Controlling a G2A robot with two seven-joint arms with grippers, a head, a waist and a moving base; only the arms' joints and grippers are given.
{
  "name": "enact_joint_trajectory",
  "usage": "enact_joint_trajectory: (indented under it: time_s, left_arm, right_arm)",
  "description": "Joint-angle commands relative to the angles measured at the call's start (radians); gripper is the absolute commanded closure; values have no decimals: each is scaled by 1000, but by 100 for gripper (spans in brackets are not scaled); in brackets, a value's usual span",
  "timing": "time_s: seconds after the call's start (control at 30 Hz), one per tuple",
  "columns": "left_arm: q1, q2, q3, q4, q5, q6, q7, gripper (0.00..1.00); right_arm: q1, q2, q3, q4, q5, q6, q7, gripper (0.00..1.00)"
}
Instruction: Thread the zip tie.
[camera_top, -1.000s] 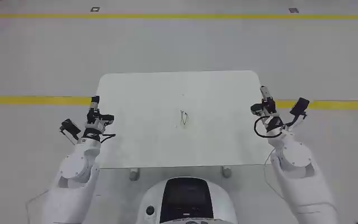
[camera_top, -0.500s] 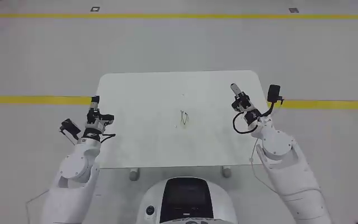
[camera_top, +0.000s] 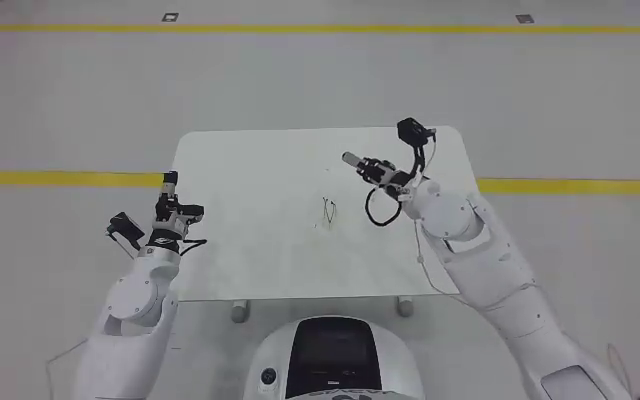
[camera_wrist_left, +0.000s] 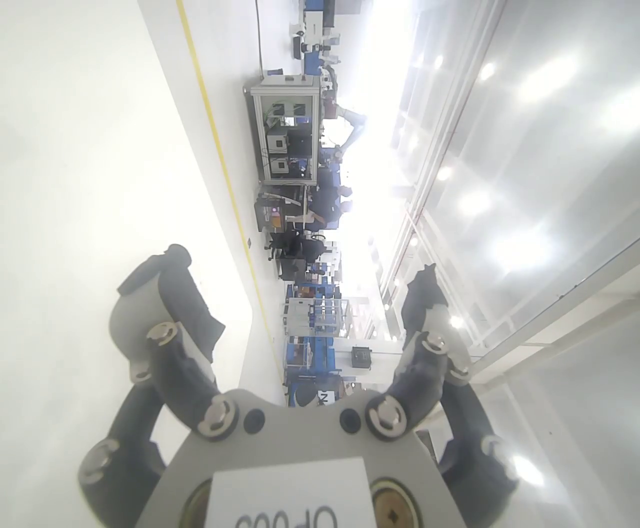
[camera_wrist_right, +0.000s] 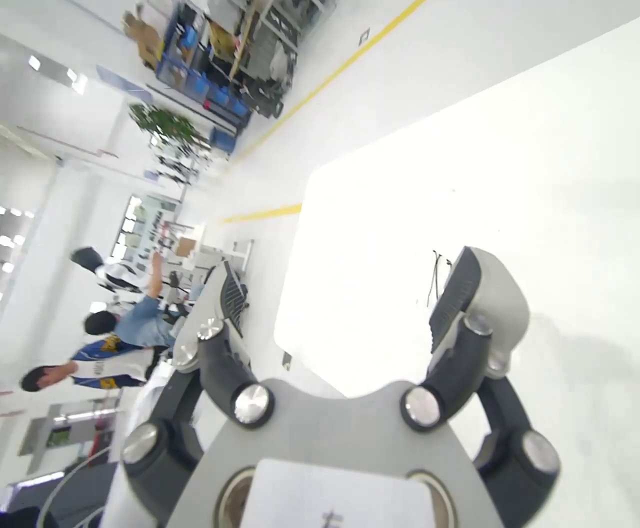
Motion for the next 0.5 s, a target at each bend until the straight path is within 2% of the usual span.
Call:
enact_joint_trajectory:
  time_s: [0.0, 0.03, 0.47]
  left_arm:
    - [0, 0, 0, 0, 0, 0, 0, 0]
    - [0, 0, 0, 0, 0, 0, 0, 0]
    - [0, 0, 0, 0, 0, 0, 0, 0]
  right_arm:
    - [59, -20, -56, 69, 20, -1, 25, 0]
    - [79, -28, -76, 96, 22, -1, 35, 0]
    - [82, -28, -81, 90, 16, -9, 41, 0]
